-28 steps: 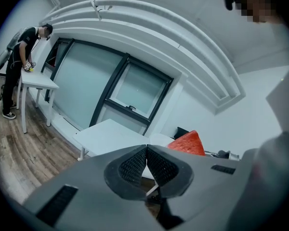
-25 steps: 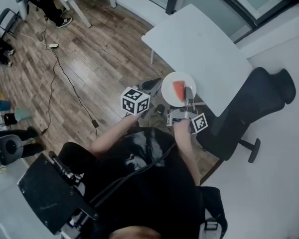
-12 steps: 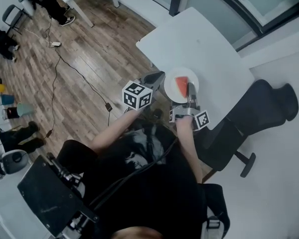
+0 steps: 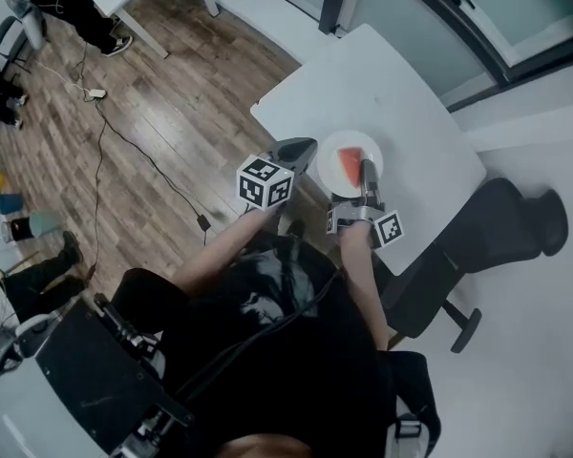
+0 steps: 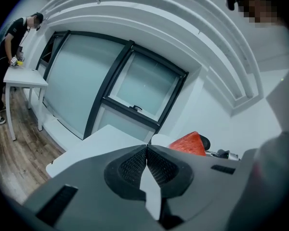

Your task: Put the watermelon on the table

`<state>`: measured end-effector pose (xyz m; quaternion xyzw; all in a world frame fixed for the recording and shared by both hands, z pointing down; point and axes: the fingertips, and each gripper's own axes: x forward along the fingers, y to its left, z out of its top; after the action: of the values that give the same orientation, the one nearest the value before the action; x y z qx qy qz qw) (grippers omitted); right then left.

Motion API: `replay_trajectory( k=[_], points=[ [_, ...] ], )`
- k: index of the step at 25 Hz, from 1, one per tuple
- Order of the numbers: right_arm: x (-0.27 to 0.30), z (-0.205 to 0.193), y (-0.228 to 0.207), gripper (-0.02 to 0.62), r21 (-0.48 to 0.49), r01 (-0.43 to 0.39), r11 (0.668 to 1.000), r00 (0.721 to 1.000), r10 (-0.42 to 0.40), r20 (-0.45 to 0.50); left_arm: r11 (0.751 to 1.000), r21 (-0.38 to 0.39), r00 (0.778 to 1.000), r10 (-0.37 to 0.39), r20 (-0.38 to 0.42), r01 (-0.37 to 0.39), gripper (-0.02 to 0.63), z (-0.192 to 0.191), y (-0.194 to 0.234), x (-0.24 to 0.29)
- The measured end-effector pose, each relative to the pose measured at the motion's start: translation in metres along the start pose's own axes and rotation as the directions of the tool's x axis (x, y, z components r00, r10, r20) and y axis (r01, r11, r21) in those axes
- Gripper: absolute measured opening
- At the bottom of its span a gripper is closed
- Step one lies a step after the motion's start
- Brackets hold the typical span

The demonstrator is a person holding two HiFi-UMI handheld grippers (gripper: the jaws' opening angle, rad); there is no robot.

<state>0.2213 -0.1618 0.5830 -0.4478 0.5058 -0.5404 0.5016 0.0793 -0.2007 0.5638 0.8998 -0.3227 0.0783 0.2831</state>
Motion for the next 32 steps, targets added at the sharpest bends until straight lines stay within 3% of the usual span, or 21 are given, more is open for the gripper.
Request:
replay_trajectory(
  k=[8, 14, 17, 20, 25, 32],
  points=[
    [0.120, 0.024, -0.005, 0.023, -0.110, 0.004, 0.994, 1.000, -0.002, 0.018, 0.998, -0.008, 0.997, -0.057, -0.044, 0.056, 0.005, 0.044, 0.077, 0.068],
    [0.181, 0.049, -0.030, 0.023, -0.130, 0.023, 0.991, 0.999, -0.018, 0.038, 0.995, 0.030, 0.988, -0.095, -0.121, 0.100, 0.005, 0.044, 0.116, 0.127],
    [0.205, 0.069, -0.067, 0.023, -0.136, 0.081, 0.987, 0.996, -0.074, 0.057, 0.994, 0.045, 0.983, -0.091, -0.161, 0.100, 0.005, 0.032, 0.132, 0.156],
    [0.230, 0.090, -0.121, 0.023, -0.135, 0.163, 0.977, 0.986, -0.156, 0.065, 0.998, -0.003, 0.981, -0.066, -0.180, 0.067, 0.005, 0.023, 0.156, 0.183],
    [0.261, 0.126, -0.205, 0.023, -0.109, 0.301, 0.947, 0.951, -0.290, 0.105, 1.000, -0.021, 0.977, -0.016, -0.213, 0.012, 0.005, 0.018, 0.187, 0.208],
    [0.315, 0.140, -0.240, 0.023, -0.130, 0.398, 0.908, 0.915, -0.381, 0.135, 0.995, -0.092, 0.976, 0.029, -0.215, -0.049, 0.005, 0.012, 0.205, 0.194]
  ],
)
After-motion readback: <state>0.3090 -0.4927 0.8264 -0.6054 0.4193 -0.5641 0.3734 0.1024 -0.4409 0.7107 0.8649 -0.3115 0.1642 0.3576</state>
